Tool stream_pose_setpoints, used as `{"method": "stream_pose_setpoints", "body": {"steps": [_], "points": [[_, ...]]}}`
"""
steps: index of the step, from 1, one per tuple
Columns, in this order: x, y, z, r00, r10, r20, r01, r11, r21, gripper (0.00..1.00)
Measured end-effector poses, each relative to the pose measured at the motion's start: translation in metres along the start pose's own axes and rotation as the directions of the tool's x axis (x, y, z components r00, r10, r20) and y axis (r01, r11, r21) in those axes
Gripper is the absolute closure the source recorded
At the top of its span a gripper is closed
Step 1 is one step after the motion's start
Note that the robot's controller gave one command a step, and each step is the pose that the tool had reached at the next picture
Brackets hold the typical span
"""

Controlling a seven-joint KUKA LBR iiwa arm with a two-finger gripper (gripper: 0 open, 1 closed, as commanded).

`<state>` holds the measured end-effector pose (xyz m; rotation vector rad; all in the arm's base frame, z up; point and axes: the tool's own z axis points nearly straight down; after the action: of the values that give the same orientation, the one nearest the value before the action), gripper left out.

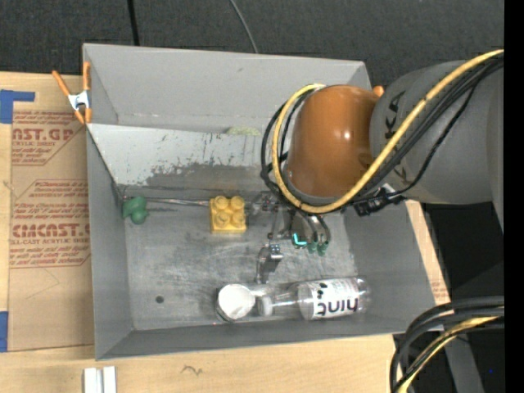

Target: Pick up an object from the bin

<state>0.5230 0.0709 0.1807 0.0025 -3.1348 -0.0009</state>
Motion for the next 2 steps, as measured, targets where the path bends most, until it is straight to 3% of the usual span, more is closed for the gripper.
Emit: {"method": "stream_pose_setpoints", "body": {"steps": [1,2], "points": [[-0.002,0.0,-0.004,1.0,0.001,0.008,-0.001,1.0,0.0,0.0],[0.008,0.008,0.031,0.989,-0.145,0.017,0.145,0.989,0.002,0.0]]}}
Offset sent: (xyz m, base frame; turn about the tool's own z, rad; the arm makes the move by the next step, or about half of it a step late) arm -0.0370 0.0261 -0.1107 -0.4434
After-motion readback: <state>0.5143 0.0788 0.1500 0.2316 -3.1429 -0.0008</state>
